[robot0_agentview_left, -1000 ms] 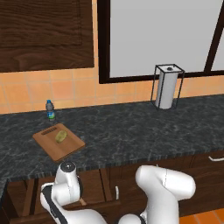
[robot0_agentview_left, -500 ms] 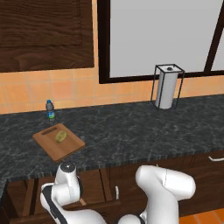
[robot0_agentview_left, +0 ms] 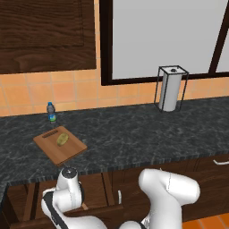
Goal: Place the appropriate cutting tool for cutting the potato skin on the cutting board.
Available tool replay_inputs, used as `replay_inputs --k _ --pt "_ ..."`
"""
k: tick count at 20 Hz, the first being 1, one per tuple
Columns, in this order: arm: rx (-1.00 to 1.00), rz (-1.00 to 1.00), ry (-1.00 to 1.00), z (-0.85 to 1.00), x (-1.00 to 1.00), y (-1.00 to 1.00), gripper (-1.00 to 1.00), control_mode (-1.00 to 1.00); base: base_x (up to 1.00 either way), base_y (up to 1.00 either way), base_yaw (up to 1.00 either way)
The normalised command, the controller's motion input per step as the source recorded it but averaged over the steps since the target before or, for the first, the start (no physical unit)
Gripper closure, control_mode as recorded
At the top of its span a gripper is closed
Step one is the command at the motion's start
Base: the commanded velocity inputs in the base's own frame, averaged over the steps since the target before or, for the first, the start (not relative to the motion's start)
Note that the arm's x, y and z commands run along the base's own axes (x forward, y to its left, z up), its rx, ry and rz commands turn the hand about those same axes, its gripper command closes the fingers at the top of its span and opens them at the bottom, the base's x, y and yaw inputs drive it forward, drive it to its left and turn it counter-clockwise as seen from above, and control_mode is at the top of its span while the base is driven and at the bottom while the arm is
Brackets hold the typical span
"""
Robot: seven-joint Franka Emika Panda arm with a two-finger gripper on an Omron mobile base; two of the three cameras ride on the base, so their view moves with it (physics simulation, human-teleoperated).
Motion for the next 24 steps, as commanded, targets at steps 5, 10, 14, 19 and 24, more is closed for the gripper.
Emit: replay_inputs --k 5,10,14,19,24 --pt "0.00 0.00 0.01 -0.09 0.00 0.00 1.00 -1.00 0.00 0.00 0.00" --pt "0.00 0.00 0.00 0.00 0.00 0.00 1.00 -1.00 0.00 0.00 0.00" --pt "-0.03 0.00 0.04 0.05 -0.10 0.03 1.00 -1.00 0.00 0.00 0.00" --pt "-0.16 0.00 0.00 0.88 -0.62 0.09 1.00 -1.00 0.00 0.00 0.00" --pt "-0.05 0.00 -0.02 1.00 -0.55 0.00 1.00 -1.00 0.00 0.00 0.00"
